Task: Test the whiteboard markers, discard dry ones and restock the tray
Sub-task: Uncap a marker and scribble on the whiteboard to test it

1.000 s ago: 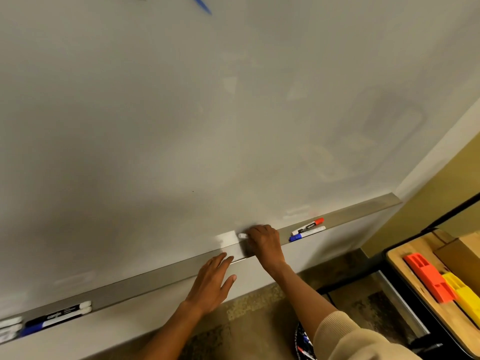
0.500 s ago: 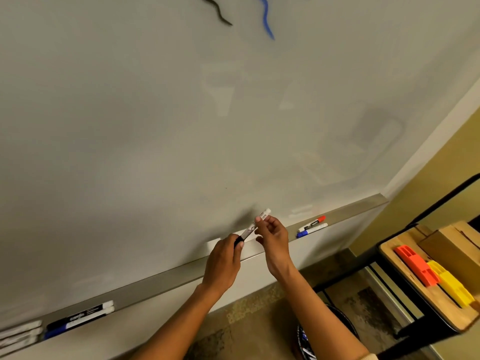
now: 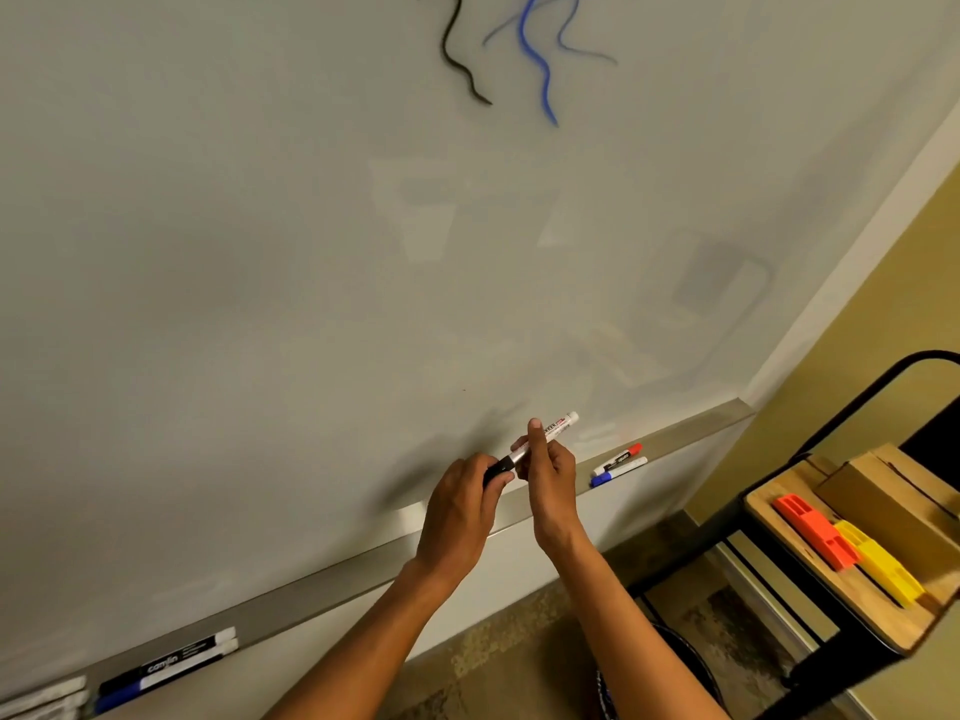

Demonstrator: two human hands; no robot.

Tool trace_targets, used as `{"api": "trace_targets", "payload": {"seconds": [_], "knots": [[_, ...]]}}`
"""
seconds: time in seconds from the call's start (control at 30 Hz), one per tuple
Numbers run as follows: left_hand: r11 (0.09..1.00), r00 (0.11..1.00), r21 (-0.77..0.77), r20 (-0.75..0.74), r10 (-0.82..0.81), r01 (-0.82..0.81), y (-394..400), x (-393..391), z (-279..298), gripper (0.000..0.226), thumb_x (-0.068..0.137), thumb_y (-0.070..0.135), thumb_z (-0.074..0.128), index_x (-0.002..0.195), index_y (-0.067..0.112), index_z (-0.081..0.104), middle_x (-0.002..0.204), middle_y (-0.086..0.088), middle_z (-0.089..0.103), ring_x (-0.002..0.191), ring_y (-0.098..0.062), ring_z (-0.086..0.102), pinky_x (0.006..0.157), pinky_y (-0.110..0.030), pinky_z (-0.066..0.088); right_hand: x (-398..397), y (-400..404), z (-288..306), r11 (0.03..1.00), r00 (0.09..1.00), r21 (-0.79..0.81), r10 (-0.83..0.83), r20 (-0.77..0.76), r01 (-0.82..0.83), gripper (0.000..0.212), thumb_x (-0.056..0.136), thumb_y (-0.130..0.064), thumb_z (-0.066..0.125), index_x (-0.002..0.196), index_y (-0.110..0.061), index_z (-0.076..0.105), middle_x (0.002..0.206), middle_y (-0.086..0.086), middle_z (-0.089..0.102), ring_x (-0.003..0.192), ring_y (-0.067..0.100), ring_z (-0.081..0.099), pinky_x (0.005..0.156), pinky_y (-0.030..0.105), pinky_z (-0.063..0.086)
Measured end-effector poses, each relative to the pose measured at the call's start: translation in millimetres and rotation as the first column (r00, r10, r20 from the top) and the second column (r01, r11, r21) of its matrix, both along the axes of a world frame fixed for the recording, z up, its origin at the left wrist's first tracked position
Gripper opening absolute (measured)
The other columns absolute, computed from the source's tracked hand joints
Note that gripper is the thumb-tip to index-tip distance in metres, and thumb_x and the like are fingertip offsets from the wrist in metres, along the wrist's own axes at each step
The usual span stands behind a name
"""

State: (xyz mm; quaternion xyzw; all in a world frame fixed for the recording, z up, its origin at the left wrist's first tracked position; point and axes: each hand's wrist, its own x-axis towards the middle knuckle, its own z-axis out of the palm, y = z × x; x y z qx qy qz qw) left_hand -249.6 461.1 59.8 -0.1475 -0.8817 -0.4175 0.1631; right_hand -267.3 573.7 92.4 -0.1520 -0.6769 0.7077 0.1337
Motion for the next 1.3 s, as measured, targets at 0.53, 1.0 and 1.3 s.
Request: {"api": "trace_targets", "payload": {"seconds": [0.53,1.0,1.3], "knots": [[0.991,1.0,-0.136,0.001,-0.014,0.014,49,10,27,0.055,0.095,0.054,0.011,0.097,0.015,0.05,0.08,-0.002,0.054,0.07,-0.019,0.048,0.057,-0.029,0.034,-12,30,22,0.973,0.975,-0.083,-0.21,0.069,0.215,0.049,0.105,-0.039,0.04,0.071,-0.008,0.056,0.068,0.007,0.046,0.065,0.018,0.042,0.063,0.031,0.035],[0.981,0.998,0.192,-0.059,0.028,-0.016,39,8,35,0.03,0.101,0.049,0.032,0.101,0.027,0.053,0.083,0.006,0.055,0.076,-0.012,0.055,0.061,-0.026,0.044,-33,132,71,0.873,0.941,-0.373,-0.338,0.003,0.314,0.039,0.101,-0.047,0.049,0.078,-0.018,0.06,0.068,-0.002,0.056,0.066,0.011,0.057,0.07,0.028,0.046],[0.983,0.825,0.173,-0.544,0.152,-0.067,12,-24,146,0.01,0.095,0.013,0.059,0.099,0.004,0.063,0.098,-0.006,0.063,0.092,-0.024,0.057,0.085,-0.026,0.043,-24,63,129,0.838,0.922,-0.487,0.045,-0.385,-0.244,0.032,0.092,-0.04,0.06,0.105,-0.012,0.069,0.082,0.003,0.061,0.074,0.014,0.055,0.074,0.029,0.047]]}}
